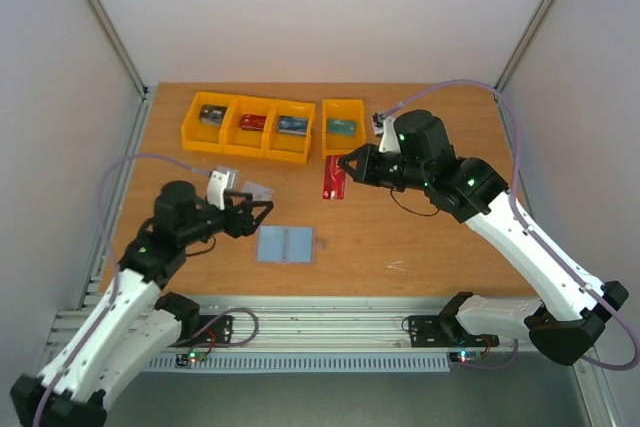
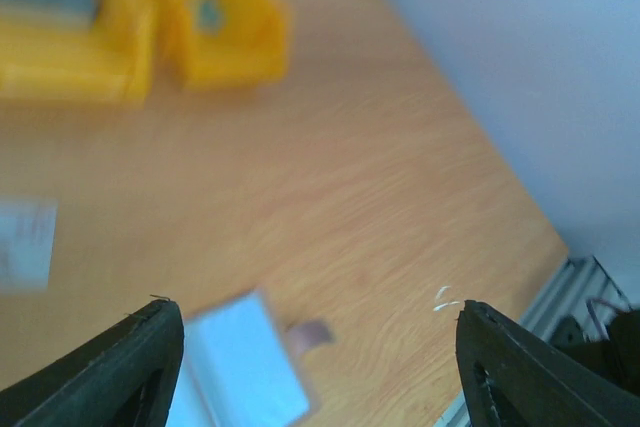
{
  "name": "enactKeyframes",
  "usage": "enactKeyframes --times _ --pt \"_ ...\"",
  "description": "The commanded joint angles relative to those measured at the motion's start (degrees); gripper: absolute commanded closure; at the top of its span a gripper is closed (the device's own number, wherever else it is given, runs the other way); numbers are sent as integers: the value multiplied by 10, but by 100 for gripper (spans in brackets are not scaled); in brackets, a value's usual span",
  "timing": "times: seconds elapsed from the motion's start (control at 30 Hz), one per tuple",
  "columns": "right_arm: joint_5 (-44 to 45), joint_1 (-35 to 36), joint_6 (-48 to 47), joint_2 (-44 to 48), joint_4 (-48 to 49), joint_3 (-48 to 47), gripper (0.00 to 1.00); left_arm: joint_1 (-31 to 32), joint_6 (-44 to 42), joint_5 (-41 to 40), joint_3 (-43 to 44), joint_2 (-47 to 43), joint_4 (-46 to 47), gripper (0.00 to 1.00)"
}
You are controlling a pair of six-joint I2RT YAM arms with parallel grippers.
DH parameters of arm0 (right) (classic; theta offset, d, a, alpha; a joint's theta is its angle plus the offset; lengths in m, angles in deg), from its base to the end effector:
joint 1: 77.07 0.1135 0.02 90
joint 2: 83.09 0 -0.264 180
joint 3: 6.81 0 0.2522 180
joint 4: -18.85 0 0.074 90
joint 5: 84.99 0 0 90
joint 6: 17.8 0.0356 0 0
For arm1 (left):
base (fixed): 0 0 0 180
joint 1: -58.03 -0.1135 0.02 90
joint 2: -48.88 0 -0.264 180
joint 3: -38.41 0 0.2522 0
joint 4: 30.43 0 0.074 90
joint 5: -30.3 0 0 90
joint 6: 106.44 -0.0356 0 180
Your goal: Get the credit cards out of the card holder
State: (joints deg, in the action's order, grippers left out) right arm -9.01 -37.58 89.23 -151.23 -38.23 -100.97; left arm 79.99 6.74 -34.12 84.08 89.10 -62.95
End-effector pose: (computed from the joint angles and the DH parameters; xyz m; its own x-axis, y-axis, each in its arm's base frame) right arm 0.1807 0.1601 0.4132 -0.6083 -0.1331 -0.7825 -0.6265 0.6858 0.3704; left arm 0.1463 -0.0756 0.2596 -0.6611 -0.1162 -0.7412 0.4717 0.7038 -0.5311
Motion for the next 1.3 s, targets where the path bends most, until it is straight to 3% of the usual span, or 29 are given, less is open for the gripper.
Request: enactKeyframes --times 0.0,0.17,0.27,0.37,0.53,0.67,0.9,1.13,1.27 --pt "-16 43 46 -2 55 -21 99 -3 -257 109 118 -70 -37 25" --pt "-82 74 37 -35 93 -66 99 -3 -456 156 229 -99 -71 27" --pt "-146 78 0 -72 30 -144 99 -3 -661 222 262 -127 -140 25" --pt "-182 95 -31 -93 -23 -193 99 -3 -900 212 262 -153 -179 23" --pt "-205 127 -37 -111 -43 -220 99 -3 -1144 209 208 -186 -48 21" --pt "-192 165 -48 -134 -53 -246 99 -3 -1268 246 139 -193 88 22" --pt "-182 193 -46 -162 -50 -260 99 -2 -1321 267 129 -174 99 32" --pt "-174 203 -50 -176 -53 -270 99 -2 -1318 273 139 -189 30 72" --pt "-186 203 -49 -188 -47 -282 99 -2 -1330 269 140 -190 6 73"
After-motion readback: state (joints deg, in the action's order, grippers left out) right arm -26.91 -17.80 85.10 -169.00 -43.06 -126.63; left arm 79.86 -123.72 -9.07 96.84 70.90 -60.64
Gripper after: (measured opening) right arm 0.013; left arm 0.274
